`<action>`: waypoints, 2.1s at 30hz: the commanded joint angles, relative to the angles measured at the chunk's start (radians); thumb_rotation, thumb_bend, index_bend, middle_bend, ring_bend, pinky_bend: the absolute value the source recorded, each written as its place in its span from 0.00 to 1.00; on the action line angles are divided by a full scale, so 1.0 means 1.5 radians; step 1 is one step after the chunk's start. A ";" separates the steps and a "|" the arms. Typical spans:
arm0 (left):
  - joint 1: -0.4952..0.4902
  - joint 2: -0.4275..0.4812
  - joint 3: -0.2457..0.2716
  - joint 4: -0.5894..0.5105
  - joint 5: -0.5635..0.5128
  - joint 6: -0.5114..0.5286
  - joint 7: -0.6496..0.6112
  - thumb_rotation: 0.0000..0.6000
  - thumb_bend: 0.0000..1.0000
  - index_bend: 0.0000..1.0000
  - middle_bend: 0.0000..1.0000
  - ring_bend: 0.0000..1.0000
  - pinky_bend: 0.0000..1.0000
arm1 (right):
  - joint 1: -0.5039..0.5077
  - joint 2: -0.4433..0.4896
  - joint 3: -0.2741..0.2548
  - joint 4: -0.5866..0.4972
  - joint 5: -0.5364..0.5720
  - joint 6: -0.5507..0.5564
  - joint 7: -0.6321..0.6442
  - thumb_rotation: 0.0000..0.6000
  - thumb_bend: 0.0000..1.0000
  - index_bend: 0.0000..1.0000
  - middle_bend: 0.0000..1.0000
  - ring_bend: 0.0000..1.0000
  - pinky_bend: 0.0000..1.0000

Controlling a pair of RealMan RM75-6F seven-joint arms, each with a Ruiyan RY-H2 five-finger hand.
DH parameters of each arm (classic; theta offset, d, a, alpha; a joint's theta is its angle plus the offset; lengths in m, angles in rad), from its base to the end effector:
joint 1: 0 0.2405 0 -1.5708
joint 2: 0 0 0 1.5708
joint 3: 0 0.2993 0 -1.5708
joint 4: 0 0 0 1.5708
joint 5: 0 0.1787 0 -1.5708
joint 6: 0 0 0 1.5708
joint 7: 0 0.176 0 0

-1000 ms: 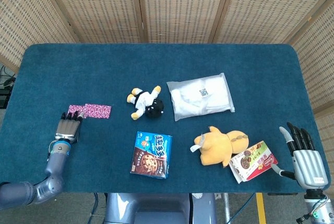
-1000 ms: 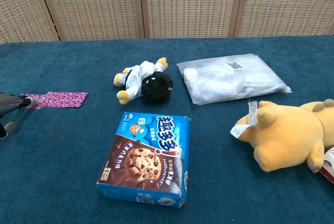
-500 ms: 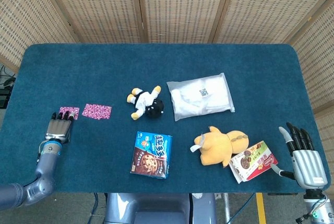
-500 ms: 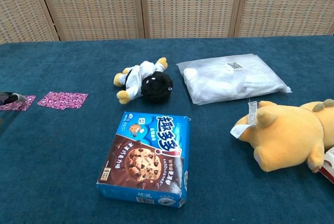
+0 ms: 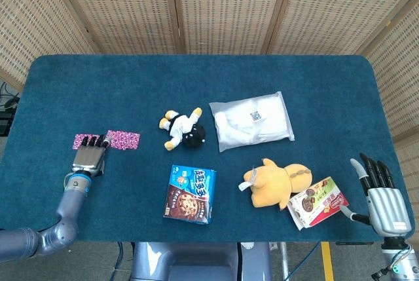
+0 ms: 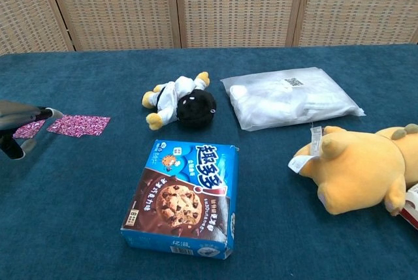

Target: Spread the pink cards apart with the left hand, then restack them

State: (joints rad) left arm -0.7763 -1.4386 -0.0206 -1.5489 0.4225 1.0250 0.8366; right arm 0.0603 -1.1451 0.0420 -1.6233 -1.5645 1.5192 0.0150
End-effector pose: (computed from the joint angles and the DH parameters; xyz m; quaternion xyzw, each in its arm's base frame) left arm -0.2908 0.3797 0.0355 -0.7143 -0.4276 -0.0810 0.5481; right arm -0.3273 -0.2036 0.1965 0.5937 -0.3889 0.4167 0.5680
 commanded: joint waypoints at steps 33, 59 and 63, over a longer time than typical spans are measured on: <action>-0.031 -0.063 0.000 0.037 -0.069 0.018 0.066 1.00 0.66 0.00 0.00 0.00 0.00 | 0.001 0.004 -0.001 -0.004 0.002 -0.006 0.002 1.00 0.03 0.00 0.00 0.00 0.00; -0.006 -0.025 0.020 -0.067 -0.051 0.053 0.051 1.00 0.66 0.00 0.00 0.00 0.00 | -0.001 0.004 -0.001 -0.006 -0.002 0.000 0.000 1.00 0.03 0.00 0.00 0.00 0.00; -0.006 -0.021 0.017 -0.094 -0.060 0.059 0.048 1.00 0.66 0.00 0.00 0.00 0.00 | -0.001 0.003 -0.001 -0.006 -0.001 0.000 0.000 1.00 0.03 0.00 0.00 0.00 0.00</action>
State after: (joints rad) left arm -0.7855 -1.4734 0.0078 -1.6783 0.3393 1.1099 0.9132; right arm 0.0593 -1.1404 0.0404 -1.6319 -1.5666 1.5187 0.0148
